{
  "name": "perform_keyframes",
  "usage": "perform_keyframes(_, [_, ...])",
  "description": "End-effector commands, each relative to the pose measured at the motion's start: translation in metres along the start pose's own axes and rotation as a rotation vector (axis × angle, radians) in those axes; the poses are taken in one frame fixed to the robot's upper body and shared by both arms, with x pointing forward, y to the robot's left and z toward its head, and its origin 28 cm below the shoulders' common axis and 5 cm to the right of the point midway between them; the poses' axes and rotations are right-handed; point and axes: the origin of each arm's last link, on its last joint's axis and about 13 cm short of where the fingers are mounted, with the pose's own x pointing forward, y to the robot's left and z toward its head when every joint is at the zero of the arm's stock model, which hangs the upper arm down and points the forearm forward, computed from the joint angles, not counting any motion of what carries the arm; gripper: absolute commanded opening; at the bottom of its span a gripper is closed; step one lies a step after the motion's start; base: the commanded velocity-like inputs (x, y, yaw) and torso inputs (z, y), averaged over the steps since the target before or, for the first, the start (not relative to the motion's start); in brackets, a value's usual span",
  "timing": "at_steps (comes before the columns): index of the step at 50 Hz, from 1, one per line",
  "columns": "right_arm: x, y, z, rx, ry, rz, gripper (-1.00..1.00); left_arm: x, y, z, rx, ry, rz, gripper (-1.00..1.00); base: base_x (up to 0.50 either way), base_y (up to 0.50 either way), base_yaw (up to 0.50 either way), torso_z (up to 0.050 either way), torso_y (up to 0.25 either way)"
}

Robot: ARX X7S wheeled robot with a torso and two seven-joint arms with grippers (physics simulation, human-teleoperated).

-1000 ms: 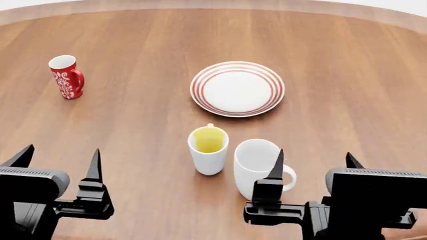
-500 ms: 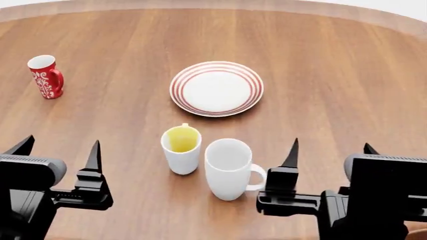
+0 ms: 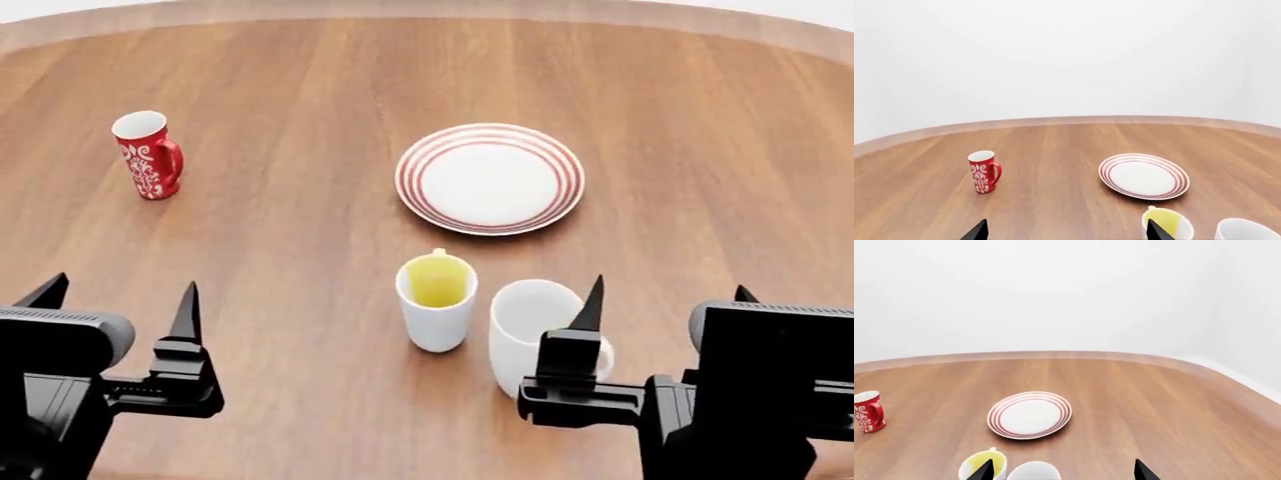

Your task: Pick up the red mug and put it on the plate

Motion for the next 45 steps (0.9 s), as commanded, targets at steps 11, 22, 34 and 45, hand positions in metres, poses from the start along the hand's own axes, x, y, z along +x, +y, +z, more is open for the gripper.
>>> perform_keyframes(11, [0.002, -0.003, 0.003, 0.003, 0.008, -0.005, 1.0, 0.002, -0.001, -0.001, 0.001, 0.005, -0.003, 1.0, 0.24, 0.0, 0.0, 0.0, 0.0])
perform_keyframes(22, [0.01, -0.031, 0.014, 0.017, 0.004, -0.227, 1.0, 0.004, 0.001, -0.004, -0.001, 0.012, 0.002, 1.0, 0.5, 0.0, 0.0, 0.0, 0.0])
perform_keyframes(34, [0.011, -0.054, 0.005, 0.071, 0.044, -0.299, 1.0, 0.01, 0.003, -0.01, -0.004, 0.029, 0.012, 1.0, 0.5, 0.0, 0.0, 0.0, 0.0])
perform_keyframes(45, [0.012, -0.054, 0.002, 0.072, 0.051, -0.298, 1.0, 0.009, 0.003, -0.01, -0.004, 0.027, 0.013, 1.0, 0.5, 0.0, 0.0, 0.0, 0.001])
